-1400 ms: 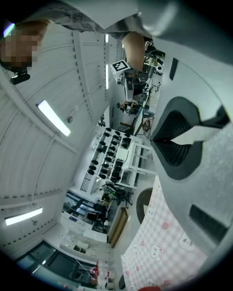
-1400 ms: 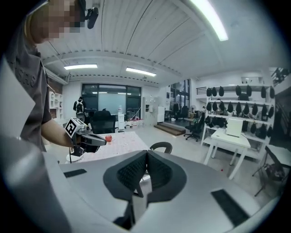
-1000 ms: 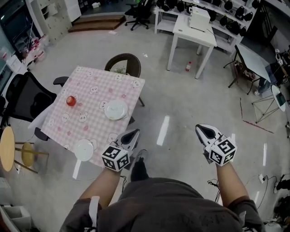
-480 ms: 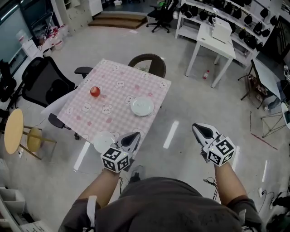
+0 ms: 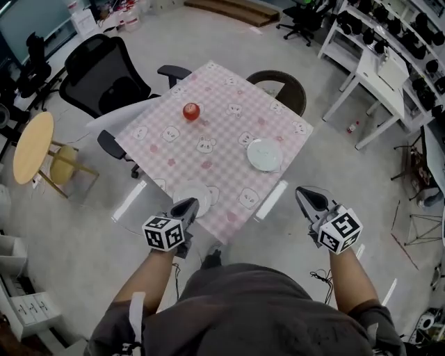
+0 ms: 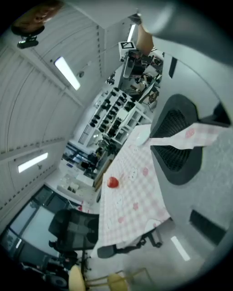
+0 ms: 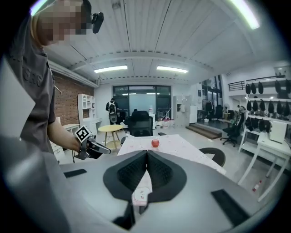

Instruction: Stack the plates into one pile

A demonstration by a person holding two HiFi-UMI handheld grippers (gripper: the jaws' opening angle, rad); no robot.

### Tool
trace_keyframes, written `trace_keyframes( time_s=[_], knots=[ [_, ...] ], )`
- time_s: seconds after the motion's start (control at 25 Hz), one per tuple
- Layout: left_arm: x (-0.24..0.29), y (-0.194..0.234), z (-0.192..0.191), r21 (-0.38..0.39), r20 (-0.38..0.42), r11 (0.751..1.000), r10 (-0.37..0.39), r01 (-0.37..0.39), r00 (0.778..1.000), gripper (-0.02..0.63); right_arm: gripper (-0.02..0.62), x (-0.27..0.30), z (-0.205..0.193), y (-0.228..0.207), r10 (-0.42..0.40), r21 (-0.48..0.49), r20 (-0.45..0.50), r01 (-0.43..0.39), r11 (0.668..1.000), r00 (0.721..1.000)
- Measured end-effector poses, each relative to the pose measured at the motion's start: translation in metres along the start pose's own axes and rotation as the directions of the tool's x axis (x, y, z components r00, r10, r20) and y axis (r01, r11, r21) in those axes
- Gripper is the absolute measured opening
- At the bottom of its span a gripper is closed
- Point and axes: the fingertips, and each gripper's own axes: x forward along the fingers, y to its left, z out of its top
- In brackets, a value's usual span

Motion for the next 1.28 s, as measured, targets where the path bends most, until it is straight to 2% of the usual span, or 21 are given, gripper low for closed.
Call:
trace_keyframes(
  time_s=[0.08,0.16,0.36,0.44,0.56,0.68,0.8,0.88,0.96,1.04,1.16,1.28],
  knots=[
    [-0.009,0.031,-0.017,-0.094,-0.027,0.994,0.054,-0.056,0.998,0.100,-0.006,0.018,-0.001,0.007,0.031,-0.003,-0.015,-0.031,1.000,0.999],
    [-0.016,0.058,-0.036,-0.170,-0.056,0.978,0.111,-0.119,0.992,0.126,-0.006,0.033,-0.002,0.013,0.060,-0.007,-0.030,-0.060,0.998,0.998],
    [-0.023,0.113,-0.083,-0.309,-0.151,0.917,0.214,-0.252,0.965,0.218,-0.006,0.061,-0.010,0.025,0.104,-0.008,-0.066,-0.104,0.995,0.992],
    [-0.020,0.125,-0.098,-0.372,-0.182,0.887,0.219,-0.273,0.959,0.247,-0.006,0.069,-0.012,0.027,0.112,-0.007,-0.078,-0.113,0.994,0.991],
    [-0.010,0.136,-0.112,-0.492,-0.199,0.829,0.191,-0.266,0.961,0.262,-0.006,0.078,-0.015,0.027,0.118,-0.001,-0.092,-0.119,0.993,0.989],
    [0.000,0.141,-0.116,-0.546,-0.200,0.797,0.175,-0.258,0.964,0.262,-0.006,0.086,-0.018,0.029,0.124,0.006,-0.104,-0.124,0.992,0.987],
    [0.004,0.145,-0.118,-0.553,-0.216,0.786,0.185,-0.276,0.959,0.252,-0.006,0.089,-0.021,0.031,0.128,0.010,-0.114,-0.128,0.992,0.985],
    [0.005,0.142,-0.119,-0.533,-0.229,0.795,0.194,-0.290,0.954,0.152,-0.006,0.088,-0.024,0.030,0.129,0.013,-0.119,-0.128,0.992,0.985],
    [0.006,0.136,-0.116,-0.504,-0.239,0.812,0.198,-0.296,0.951,0.081,-0.006,0.087,-0.025,0.028,0.127,0.016,-0.121,-0.126,0.992,0.984],
    [0.007,0.132,-0.113,-0.496,-0.245,0.816,0.196,-0.296,0.949,0.076,-0.006,0.086,-0.026,0.027,0.124,0.021,-0.121,-0.122,0.992,0.985],
    [0.003,0.127,-0.104,-0.519,-0.221,0.813,0.172,-0.265,0.960,0.051,-0.006,0.084,-0.026,0.027,0.120,0.025,-0.117,-0.118,0.993,0.986],
    [-0.001,0.113,-0.084,-0.574,-0.148,0.799,0.116,-0.181,0.982,0.024,-0.006,0.080,-0.025,0.024,0.109,0.029,-0.109,-0.107,0.994,0.988]
  ],
)
